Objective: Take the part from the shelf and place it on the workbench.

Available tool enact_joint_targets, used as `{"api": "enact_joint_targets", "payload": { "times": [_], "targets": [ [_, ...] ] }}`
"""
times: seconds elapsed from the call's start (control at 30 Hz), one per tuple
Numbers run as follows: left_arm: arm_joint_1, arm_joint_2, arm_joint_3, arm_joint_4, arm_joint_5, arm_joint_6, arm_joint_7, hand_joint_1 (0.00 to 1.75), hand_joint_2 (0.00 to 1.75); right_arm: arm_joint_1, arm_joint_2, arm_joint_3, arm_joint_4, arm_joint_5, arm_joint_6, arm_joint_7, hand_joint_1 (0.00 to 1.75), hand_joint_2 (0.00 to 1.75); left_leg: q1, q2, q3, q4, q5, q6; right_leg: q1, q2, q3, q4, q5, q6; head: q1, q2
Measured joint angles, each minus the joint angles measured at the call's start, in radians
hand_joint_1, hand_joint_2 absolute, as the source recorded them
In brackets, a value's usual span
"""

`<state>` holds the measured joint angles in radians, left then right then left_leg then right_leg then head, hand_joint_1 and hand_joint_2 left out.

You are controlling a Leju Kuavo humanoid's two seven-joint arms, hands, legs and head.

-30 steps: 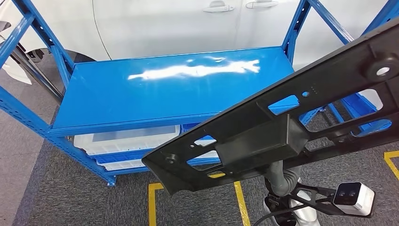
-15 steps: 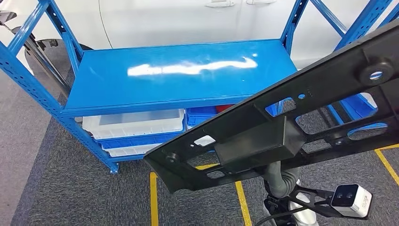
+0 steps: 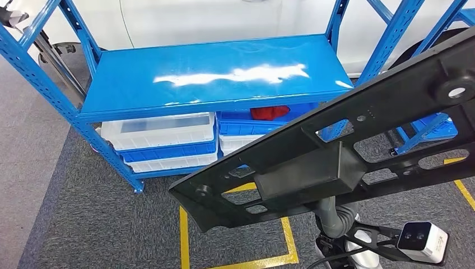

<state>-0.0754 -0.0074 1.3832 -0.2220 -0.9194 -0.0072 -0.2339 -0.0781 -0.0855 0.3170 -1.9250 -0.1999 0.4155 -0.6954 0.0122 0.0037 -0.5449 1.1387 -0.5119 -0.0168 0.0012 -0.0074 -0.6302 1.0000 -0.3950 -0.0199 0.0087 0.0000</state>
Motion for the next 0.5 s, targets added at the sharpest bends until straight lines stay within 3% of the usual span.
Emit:
{"api": "enact_joint_targets", "payload": {
  "times": [0.07, 0.1, 0.17, 0.2, 0.27, 0.33, 0.37, 0.4, 0.43, 0.5],
  "targets": [
    [-0.003, 0.001, 0.0, -0.001, 0.0, 0.001, -0.004, 0.0, 1.75, 0.002, 0.0, 0.0, -0.007, 0.008, 0.006, 0.0, 1.75, 1.75, -0.004, -0.001, 0.079, -0.122, -0.015, 0.008, 0.002, -0.001, -0.016, 0.01, 0.013, 0.01, 0.001, 0.0],
    [-0.003, 0.001, 0.0, -0.001, 0.001, 0.002, -0.005, 0.0, 1.75, 0.003, 0.0, 0.0, -0.011, 0.014, 0.009, 0.0, 1.75, 1.75, -0.007, -0.001, 0.092, -0.149, -0.024, 0.013, 0.001, -0.002, -0.019, 0.011, 0.021, 0.016, 0.0, 0.0],
    [-0.001, 0.001, 0.002, -0.001, 0.003, 0.007, -0.007, 0.0, 1.75, 0.007, 0.0, 0.001, -0.02, 0.027, 0.013, 0.0, 1.75, 1.75, -0.008, 0.0, 0.083, -0.158, -0.015, 0.025, -0.002, -0.003, -0.022, 0.011, 0.031, 0.03, -0.001, 0.0],
    [0.0, 0.0, 0.004, -0.001, 0.005, 0.009, -0.007, 0.0, 1.75, 0.01, 0.0, 0.001, -0.027, 0.033, 0.014, 0.0, 1.75, 1.75, -0.006, 0.001, 0.077, -0.16, -0.007, 0.033, -0.003, -0.001, -0.028, 0.02, 0.018, 0.036, 0.0, 0.0],
    [-0.001, 0.0, 0.009, -0.001, 0.008, 0.01, -0.006, 0.0, 1.75, 0.016, 0.0, 0.001, -0.042, 0.041, 0.015, 0.0, 1.75, 1.75, -0.003, 0.005, 0.057, -0.163, 0.013, 0.045, -0.008, 0.002, -0.056, 0.092, -0.06, 0.046, 0.003, 0.0],
    [0.0, 0.0, 0.014, -0.001, 0.012, 0.009, -0.005, 0.0, 1.75, 0.024, 0.0, 0.001, -0.055, 0.05, 0.014, 0.0, 1.75, 1.75, -0.003, 0.006, 0.032, -0.162, 0.033, 0.048, -0.012, 0.003, -0.095, 0.223, -0.146, 0.055, 0.004, 0.0],
    [0.0, 0.0, 0.015, -0.001, 0.014, 0.009, -0.003, 0.0, 1.75, 0.029, 0.0, 0.0, -0.061, 0.055, 0.013, 0.0, 1.75, 1.75, -0.003, 0.009, 0.02, -0.161, 0.042, 0.048, -0.013, 0.003, -0.105, 0.277, -0.161, 0.058, 0.004, 0.0],
    [0.0, 0.0, 0.016, -0.001, 0.015, 0.008, -0.002, 0.0, 1.75, 0.032, 0.0, -0.001, -0.066, 0.062, 0.012, 0.0, 1.75, 1.75, -0.003, 0.013, 0.009, -0.16, 0.05, 0.047, -0.015, 0.003, -0.1, 0.301, -0.153, 0.06, 0.005, 0.0],
    [0.001, 0.0, 0.016, -0.001, 0.016, 0.006, -0.003, 0.0, 1.75, 0.035, 0.0, -0.002, -0.072, 0.07, 0.01, 0.0, 1.75, 1.75, -0.003, 0.018, -0.001, -0.159, 0.056, 0.045, -0.015, 0.002, -0.075, 0.284, -0.13, 0.06, 0.005, 0.0],
    [0.001, -0.001, 0.016, -0.001, 0.016, 0.001, -0.01, 0.0, 1.75, 0.037, 0.0, -0.003, -0.089, 0.091, 0.006, 0.0, 1.75, 1.75, -0.004, 0.029, -0.012, -0.154, 0.065, 0.04, -0.012, -0.02, 0.027, 0.148, -0.092, 0.053, 0.005, 0.0]
  ]
}}
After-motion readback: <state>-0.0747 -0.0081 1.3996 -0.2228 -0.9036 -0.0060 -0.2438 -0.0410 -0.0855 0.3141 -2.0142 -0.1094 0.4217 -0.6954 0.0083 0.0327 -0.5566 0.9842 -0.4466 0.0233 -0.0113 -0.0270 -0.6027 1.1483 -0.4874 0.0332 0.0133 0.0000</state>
